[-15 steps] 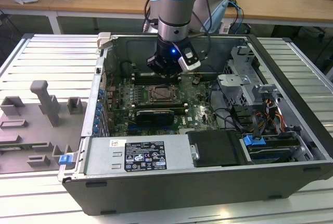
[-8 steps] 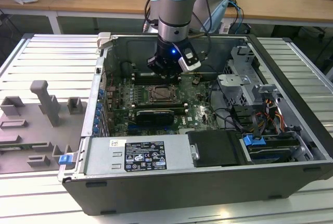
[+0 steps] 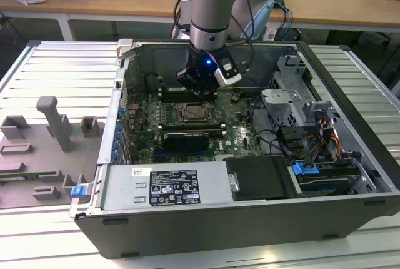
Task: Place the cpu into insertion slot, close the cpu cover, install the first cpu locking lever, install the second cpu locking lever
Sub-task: 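Install the first cpu locking lever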
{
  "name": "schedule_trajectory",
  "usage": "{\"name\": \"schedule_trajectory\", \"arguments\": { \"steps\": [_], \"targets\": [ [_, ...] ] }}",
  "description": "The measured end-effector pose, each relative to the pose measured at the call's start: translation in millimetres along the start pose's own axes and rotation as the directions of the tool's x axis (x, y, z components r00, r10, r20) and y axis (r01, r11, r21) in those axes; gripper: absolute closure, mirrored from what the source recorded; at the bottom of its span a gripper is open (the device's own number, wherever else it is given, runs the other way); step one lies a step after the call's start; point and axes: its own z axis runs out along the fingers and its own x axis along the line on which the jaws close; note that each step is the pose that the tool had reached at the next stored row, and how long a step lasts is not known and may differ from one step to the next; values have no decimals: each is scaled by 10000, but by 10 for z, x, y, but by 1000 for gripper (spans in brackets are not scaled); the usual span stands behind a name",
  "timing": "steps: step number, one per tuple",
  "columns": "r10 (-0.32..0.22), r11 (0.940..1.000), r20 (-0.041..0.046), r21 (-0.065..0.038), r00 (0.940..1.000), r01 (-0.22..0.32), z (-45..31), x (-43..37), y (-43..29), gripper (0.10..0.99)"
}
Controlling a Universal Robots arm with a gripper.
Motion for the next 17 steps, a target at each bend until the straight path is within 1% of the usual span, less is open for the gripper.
{"name": "schedule_trajectory", "arguments": {
  "steps": [9, 11, 12, 17],
  "targets": [
    [2, 10000, 0, 1, 10000, -2, 22, 0, -2, 980],
    [1, 10000, 2, -2, 10000, -1, 12, 0, -1, 980],
    [0, 10000, 1, -1, 10000, 0, -56, 0, 6, 980],
    [-1, 10000, 0, 0, 10000, 1, -62, -2, -6, 980]
  ]
}}
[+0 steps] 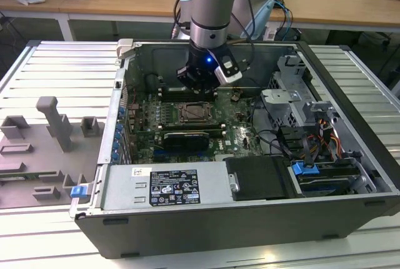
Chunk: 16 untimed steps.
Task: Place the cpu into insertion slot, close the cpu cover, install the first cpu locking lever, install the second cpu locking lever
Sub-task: 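Install the first cpu locking lever, then install the second cpu locking lever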
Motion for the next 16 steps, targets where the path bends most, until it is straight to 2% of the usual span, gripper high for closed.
{"name": "schedule_trajectory", "arguments": {
  "steps": [16],
  "targets": [
    [1, 10000, 0, -1, 10000, -1, -8, 3, -90, 980]
  ]
}}
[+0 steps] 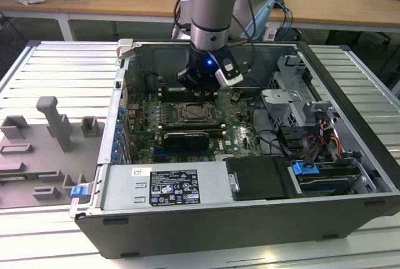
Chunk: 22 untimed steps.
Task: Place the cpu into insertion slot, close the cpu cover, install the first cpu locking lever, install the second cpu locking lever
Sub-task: 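Install the second cpu locking lever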
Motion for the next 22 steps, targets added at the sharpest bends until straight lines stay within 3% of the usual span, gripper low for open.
{"name": "schedule_trajectory", "arguments": {
  "steps": [22],
  "targets": [
    [1, 10000, 0, -1, 10000, -1, -12, 4, -123, 980]
  ]
}}
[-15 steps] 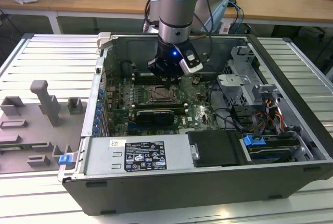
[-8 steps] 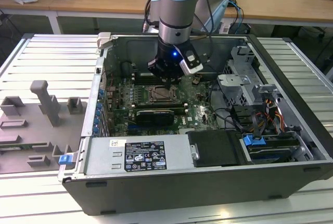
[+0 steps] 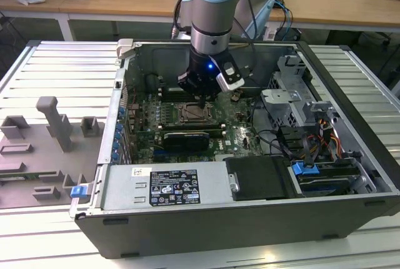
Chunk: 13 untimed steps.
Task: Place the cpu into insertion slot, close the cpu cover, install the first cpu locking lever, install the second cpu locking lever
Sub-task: 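Install the second cpu locking lever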
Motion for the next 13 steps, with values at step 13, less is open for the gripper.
{"name": "schedule_trajectory", "arguments": {
  "steps": [13],
  "targets": [
    [-1, 10000, -1, 1, 10000, 1, -108, 2, -58, 980]
  ]
}}
